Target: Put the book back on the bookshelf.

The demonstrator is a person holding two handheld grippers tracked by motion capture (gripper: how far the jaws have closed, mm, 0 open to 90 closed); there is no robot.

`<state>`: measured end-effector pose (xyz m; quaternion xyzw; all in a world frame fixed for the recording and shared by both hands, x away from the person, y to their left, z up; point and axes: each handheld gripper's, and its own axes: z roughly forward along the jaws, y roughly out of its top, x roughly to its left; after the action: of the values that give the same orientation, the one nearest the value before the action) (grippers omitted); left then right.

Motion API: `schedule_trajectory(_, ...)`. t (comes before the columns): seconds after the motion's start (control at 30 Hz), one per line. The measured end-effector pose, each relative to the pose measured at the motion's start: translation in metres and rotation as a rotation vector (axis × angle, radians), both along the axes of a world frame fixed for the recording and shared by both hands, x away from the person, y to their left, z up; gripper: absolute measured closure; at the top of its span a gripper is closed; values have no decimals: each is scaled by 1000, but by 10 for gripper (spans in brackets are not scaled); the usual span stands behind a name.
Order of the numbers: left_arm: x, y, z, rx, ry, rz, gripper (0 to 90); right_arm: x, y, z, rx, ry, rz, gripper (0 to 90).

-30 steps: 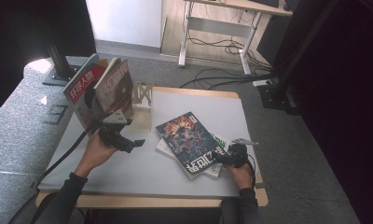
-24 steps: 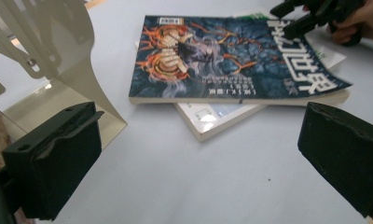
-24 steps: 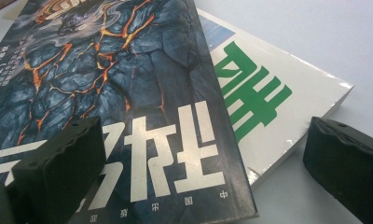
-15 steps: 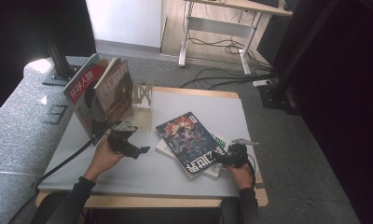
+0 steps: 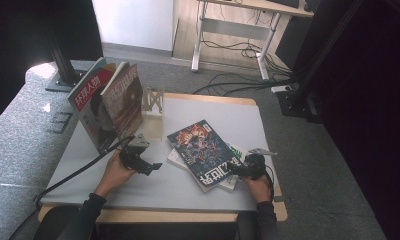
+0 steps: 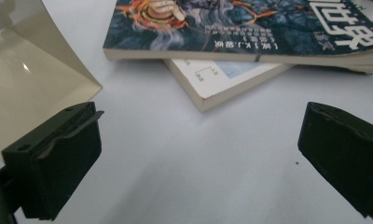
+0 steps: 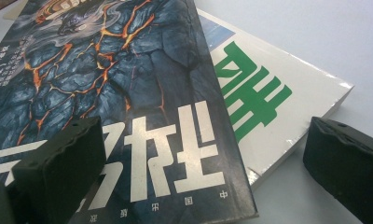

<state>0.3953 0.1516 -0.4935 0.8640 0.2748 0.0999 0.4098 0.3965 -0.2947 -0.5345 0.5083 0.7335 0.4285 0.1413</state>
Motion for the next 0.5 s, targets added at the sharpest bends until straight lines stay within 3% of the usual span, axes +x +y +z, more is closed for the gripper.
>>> schedule_trajectory(0.23,1,1,-13,43,16,10,0,0,0,0,0,0,0,0)
schedule_trajectory(0.5,3,-3,-32,129,38,7,0,0,0,0,0,0,0,0)
